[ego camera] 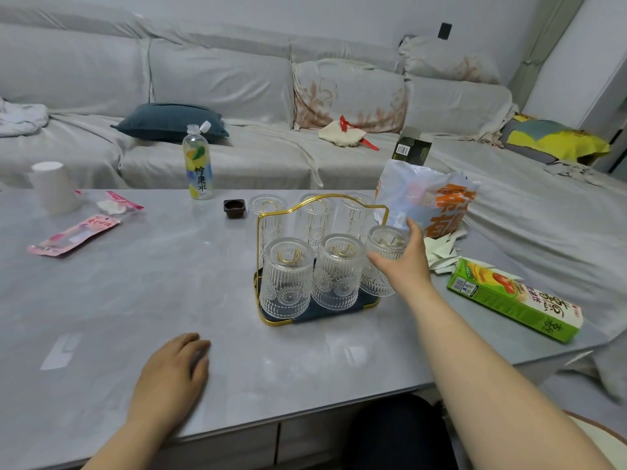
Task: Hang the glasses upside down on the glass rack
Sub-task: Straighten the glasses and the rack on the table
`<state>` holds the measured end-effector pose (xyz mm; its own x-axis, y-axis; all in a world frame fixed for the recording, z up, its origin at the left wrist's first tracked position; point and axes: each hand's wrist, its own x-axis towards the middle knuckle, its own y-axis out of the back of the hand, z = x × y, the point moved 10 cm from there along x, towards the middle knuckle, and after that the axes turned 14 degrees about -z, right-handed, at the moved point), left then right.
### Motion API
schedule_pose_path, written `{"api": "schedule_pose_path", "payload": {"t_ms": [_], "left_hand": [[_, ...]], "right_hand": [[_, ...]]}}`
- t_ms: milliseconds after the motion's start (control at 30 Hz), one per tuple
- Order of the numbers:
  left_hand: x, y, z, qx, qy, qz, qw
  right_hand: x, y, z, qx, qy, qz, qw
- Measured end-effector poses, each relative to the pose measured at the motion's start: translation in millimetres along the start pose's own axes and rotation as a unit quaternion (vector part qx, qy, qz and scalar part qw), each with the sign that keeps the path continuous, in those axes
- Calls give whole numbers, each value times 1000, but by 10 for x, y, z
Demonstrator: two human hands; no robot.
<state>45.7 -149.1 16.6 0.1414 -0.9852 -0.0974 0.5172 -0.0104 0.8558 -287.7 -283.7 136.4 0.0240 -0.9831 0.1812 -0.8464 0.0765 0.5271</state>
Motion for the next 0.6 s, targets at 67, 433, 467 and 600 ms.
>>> {"api": "schedule_pose_path", "payload": {"t_ms": [67, 433, 467, 600], "left_hand": [[-3, 11, 4, -1, -3, 5, 1000], [-3, -12, -11, 4, 3, -1, 1000], [-6, -12, -14, 1, 4, -3, 1000], [-13, -16, -16, -3, 8, -6, 1000]], "right_hand": [[-56, 24, 9, 15, 14, 18, 1000], [-86, 12, 53, 0, 14, -6, 1000], [-76, 4, 48, -2, 11, -10, 1000], [-67, -7, 57, -3, 6, -8, 1000]]}}
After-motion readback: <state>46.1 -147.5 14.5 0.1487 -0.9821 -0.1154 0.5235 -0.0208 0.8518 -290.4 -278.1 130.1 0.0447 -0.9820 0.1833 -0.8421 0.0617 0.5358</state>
